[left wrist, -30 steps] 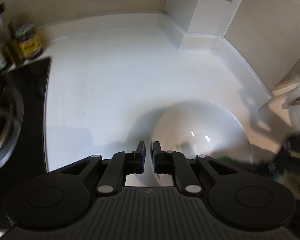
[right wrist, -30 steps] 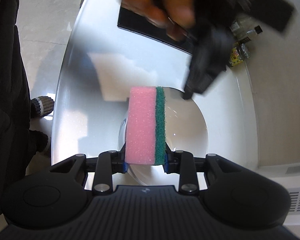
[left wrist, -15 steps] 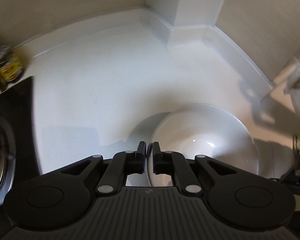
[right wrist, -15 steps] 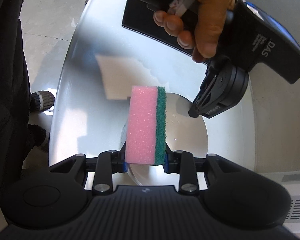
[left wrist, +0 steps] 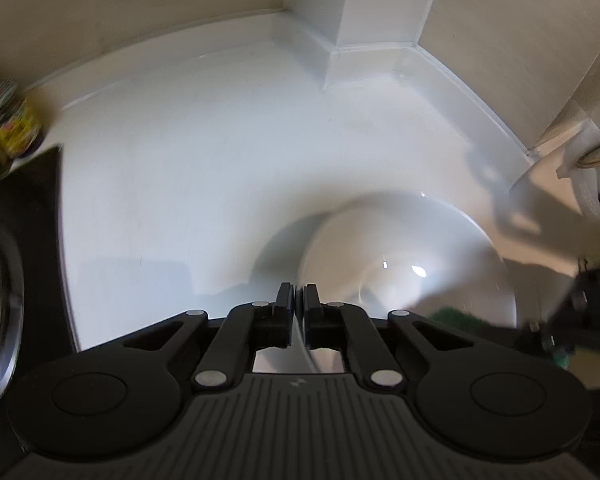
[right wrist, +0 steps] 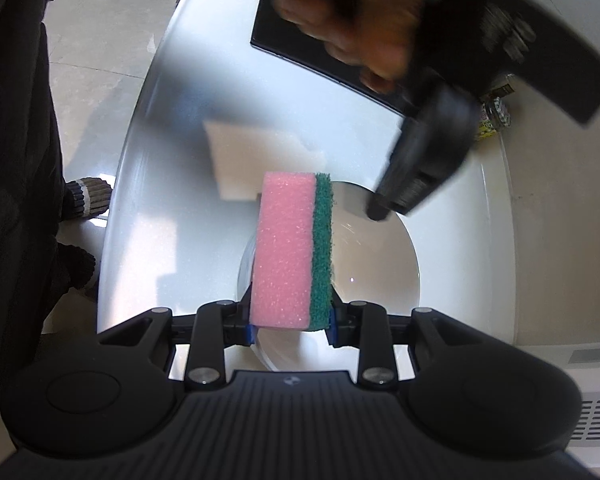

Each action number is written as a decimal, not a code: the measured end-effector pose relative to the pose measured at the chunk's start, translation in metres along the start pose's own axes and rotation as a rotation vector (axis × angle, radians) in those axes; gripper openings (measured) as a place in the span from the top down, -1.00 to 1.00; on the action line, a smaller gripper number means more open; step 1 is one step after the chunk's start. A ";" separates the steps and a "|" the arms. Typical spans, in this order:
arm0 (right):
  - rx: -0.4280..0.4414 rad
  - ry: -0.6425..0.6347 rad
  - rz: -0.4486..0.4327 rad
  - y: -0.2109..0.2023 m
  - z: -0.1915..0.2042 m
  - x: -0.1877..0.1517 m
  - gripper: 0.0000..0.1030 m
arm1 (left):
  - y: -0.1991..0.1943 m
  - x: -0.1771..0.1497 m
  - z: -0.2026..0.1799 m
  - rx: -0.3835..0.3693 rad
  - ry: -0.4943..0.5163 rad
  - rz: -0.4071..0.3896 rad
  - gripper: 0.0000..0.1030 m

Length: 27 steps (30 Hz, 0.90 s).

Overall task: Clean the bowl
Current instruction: 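Rub the sponge around the bowl's inner wall while the left tool tilts the bowl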

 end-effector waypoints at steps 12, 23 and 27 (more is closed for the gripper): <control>0.009 0.001 0.003 0.014 0.000 0.002 0.48 | -0.011 -0.031 -0.003 0.006 -0.074 -0.033 0.92; 0.006 0.007 0.003 0.019 0.003 0.009 0.48 | -0.016 -0.038 -0.005 0.032 -0.121 -0.016 0.87; 0.009 -0.003 0.003 0.021 0.005 0.010 0.48 | -0.007 -0.039 -0.002 0.017 -0.115 -0.011 0.83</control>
Point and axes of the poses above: each gripper's, at about its wrist camera, not at the fingertips, and y roughly the way its jaws point, z to its left, x to its top, the point moved 4 cm from there along y, roughly the way its jaws point, and after that the axes turned 6 degrees about -x, right-handed, at the moved point
